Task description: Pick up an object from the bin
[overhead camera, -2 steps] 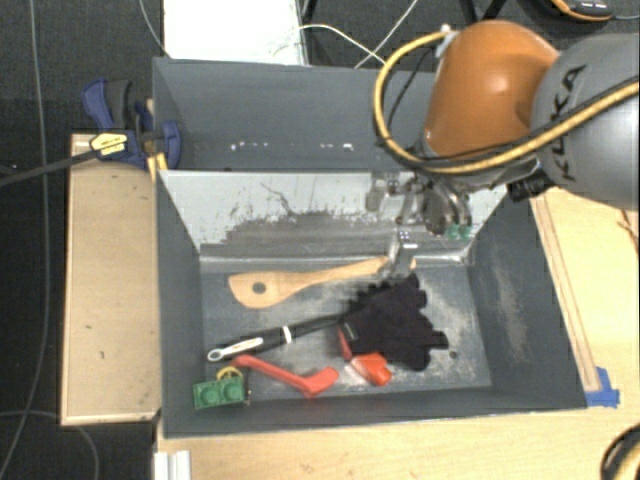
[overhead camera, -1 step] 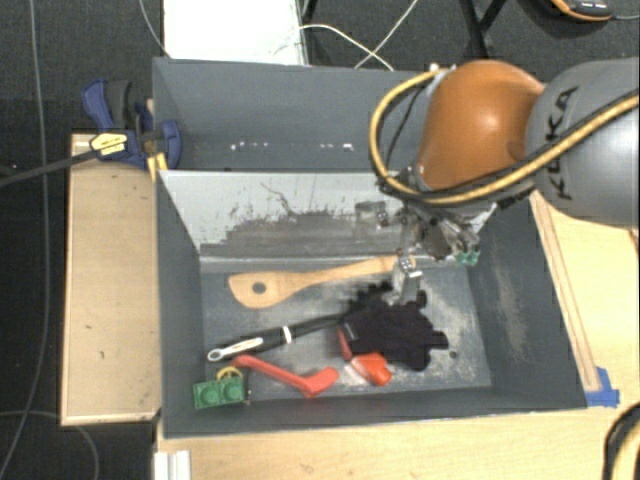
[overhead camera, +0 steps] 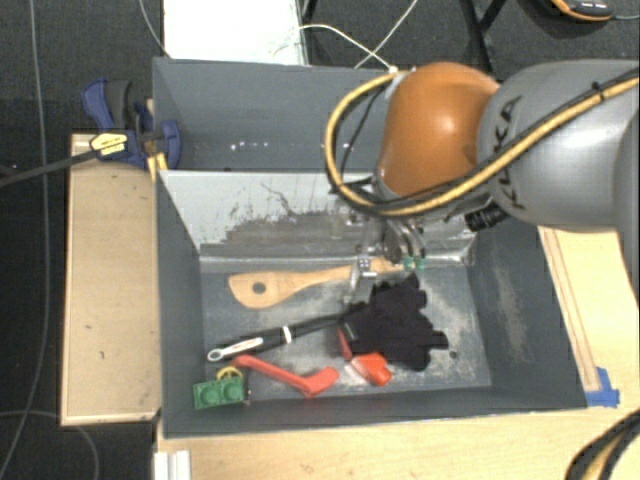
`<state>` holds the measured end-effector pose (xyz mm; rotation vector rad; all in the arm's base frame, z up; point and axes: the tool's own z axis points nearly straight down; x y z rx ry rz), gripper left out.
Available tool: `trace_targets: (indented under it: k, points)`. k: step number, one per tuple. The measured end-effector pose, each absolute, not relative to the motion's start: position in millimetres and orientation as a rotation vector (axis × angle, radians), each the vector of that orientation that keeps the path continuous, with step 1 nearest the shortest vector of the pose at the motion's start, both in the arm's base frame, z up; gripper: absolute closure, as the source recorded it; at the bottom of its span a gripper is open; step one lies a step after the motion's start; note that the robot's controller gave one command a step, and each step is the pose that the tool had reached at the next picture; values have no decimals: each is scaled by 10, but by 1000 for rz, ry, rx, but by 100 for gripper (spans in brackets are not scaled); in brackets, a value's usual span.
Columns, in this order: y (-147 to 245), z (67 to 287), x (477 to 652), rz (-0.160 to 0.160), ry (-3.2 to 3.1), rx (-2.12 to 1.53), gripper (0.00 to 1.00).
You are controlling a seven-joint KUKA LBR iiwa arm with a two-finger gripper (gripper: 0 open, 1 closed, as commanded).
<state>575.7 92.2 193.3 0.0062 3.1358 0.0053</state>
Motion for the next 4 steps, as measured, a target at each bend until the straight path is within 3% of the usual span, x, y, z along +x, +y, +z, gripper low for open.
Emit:
trace_targets:
  k: [1,2,3,4]
  points:
    - [887,1896,5760,3,3134,-26,0]
    - [788,831,5825,4,3091,-512,100]
    - [788,832,5826,4,3091,-511,100]
    - [1008,864,5479,2,2967,-998,100]
